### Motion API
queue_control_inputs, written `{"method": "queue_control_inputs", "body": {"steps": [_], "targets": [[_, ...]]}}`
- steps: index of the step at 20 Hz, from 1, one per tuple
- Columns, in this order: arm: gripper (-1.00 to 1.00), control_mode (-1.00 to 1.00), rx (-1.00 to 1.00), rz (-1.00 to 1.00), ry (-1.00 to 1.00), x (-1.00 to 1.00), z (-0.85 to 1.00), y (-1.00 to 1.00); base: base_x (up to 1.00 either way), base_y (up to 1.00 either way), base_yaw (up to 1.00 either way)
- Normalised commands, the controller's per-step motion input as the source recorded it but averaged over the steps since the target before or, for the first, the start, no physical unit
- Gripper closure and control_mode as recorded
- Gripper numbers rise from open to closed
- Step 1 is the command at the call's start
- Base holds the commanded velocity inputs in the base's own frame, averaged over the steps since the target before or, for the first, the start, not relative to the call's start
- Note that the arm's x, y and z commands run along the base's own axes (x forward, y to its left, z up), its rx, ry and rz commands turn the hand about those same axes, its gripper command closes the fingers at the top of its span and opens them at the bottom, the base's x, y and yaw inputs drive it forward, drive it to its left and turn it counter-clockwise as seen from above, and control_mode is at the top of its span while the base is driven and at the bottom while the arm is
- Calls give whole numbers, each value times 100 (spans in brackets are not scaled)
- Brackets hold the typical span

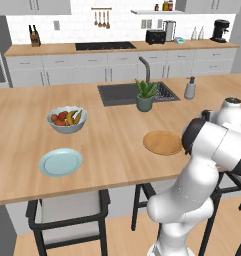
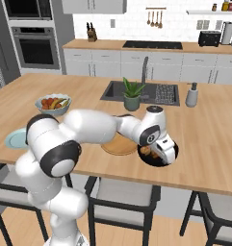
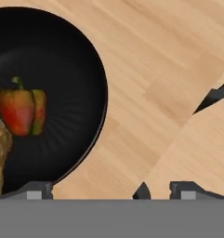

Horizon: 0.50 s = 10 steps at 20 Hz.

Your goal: Pick the chicken drumstick and bell pepper from their plates and place them in the bowl. Then put the bowl in the fridge.

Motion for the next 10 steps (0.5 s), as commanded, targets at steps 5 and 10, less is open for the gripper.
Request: {"method": "queue_control_inputs", "body": {"steps": [5,10], "targets": [[-100,-100,9,-9,3,20,-40,-8,0,0,0],[-100,-100,11,0,0,32,-29,-15,0,0,0]]}}
